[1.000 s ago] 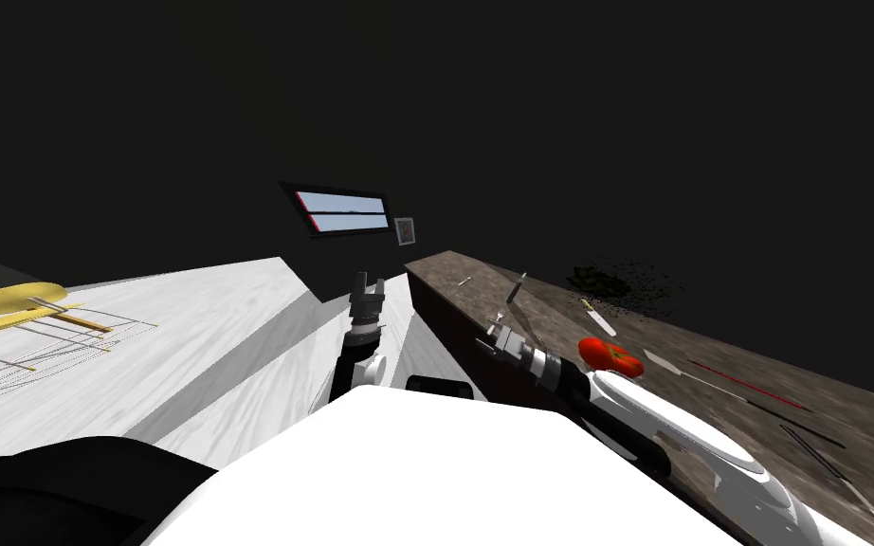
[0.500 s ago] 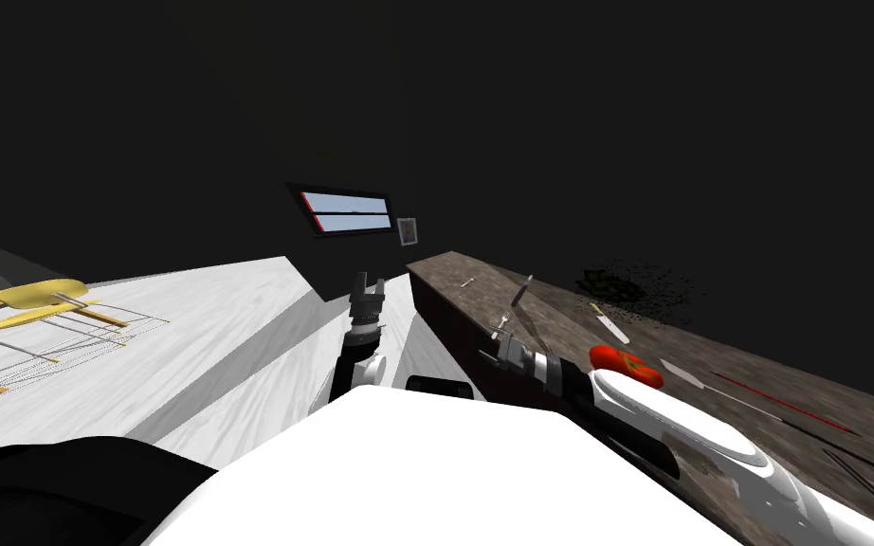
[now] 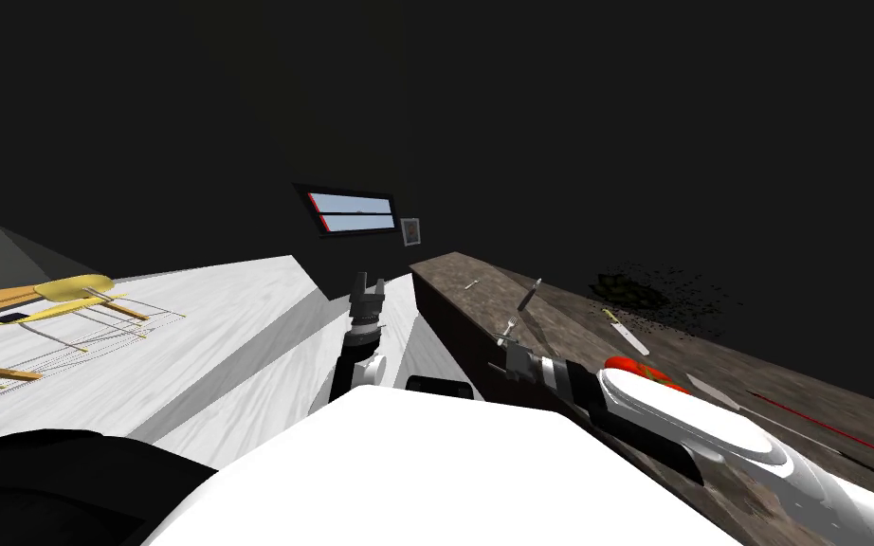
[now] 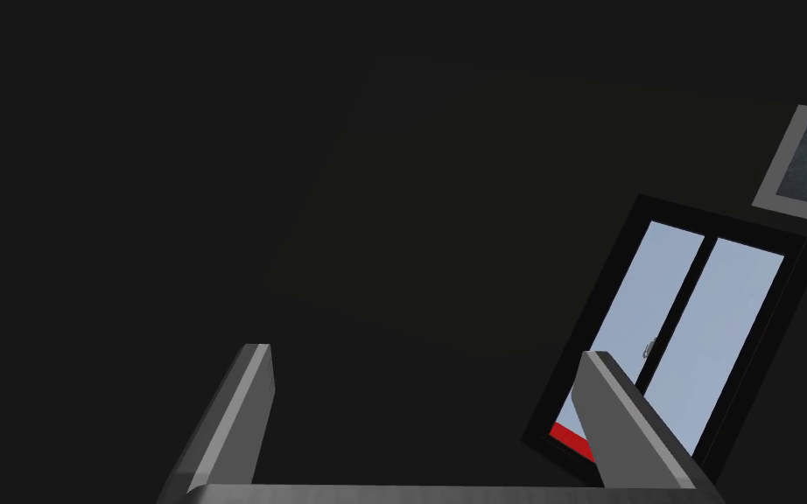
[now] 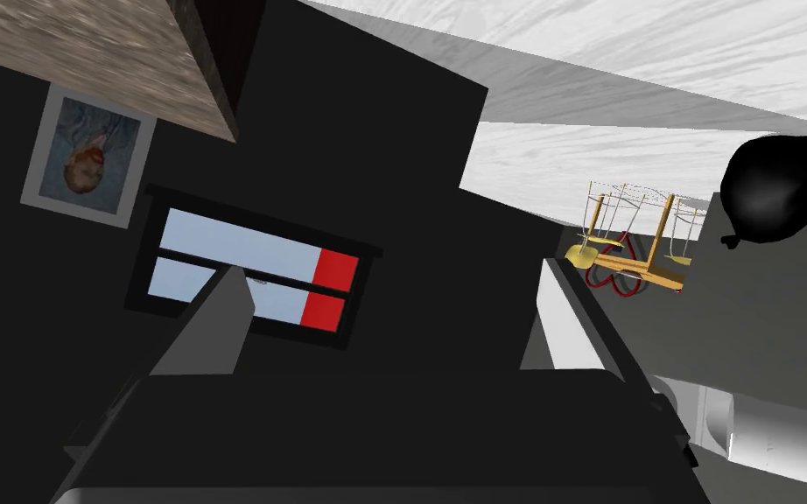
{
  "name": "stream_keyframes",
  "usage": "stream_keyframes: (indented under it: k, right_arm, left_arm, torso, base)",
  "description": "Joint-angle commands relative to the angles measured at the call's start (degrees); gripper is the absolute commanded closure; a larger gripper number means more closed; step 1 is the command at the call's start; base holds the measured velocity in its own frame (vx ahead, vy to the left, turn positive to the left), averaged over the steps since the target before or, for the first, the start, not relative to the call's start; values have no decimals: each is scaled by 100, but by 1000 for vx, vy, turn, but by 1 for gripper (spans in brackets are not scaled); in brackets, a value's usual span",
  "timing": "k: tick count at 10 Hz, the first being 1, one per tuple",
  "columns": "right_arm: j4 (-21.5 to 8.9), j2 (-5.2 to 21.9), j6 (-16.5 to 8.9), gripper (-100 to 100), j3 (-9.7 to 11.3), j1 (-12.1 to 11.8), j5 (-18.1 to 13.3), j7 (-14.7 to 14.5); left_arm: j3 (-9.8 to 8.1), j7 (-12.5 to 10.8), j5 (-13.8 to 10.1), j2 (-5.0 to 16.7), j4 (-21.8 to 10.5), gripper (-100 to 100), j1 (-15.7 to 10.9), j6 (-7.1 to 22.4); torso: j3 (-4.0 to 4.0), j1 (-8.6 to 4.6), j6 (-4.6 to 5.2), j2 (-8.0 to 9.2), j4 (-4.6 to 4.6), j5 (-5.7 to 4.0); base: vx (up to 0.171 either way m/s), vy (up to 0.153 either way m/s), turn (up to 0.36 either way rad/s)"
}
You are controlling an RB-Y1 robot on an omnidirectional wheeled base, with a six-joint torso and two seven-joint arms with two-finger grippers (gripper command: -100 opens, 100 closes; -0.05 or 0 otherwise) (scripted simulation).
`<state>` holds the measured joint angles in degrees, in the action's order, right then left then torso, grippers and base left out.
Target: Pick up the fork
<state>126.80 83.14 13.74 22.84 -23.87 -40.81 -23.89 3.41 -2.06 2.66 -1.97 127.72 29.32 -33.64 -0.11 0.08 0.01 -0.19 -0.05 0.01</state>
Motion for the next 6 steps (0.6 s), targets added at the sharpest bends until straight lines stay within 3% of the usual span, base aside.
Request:
stream_keyframes:
  k: [1,3,6]
  right_arm:
    - [-77,286,14,-100,210,63,-286,6]
    - [-77,516,14,-100,210,63,-407,6]
    - [-236,1070,25,-100,566,179,-929,110]
  left_arm:
    - [0,0,0,0,0,0,0,0]
    - [0,0,0,0,0,0,0,0]
    - [0,0,0,0,0,0,0,0]
  torso:
    - [0,0,0,0,0,0]
    - [-1,2,-1,-2,-1,0]
    - [4,1,0,6,2,0]
  base:
    - [63,26,135]
    - [33,18,10]
    - [39,19,103]
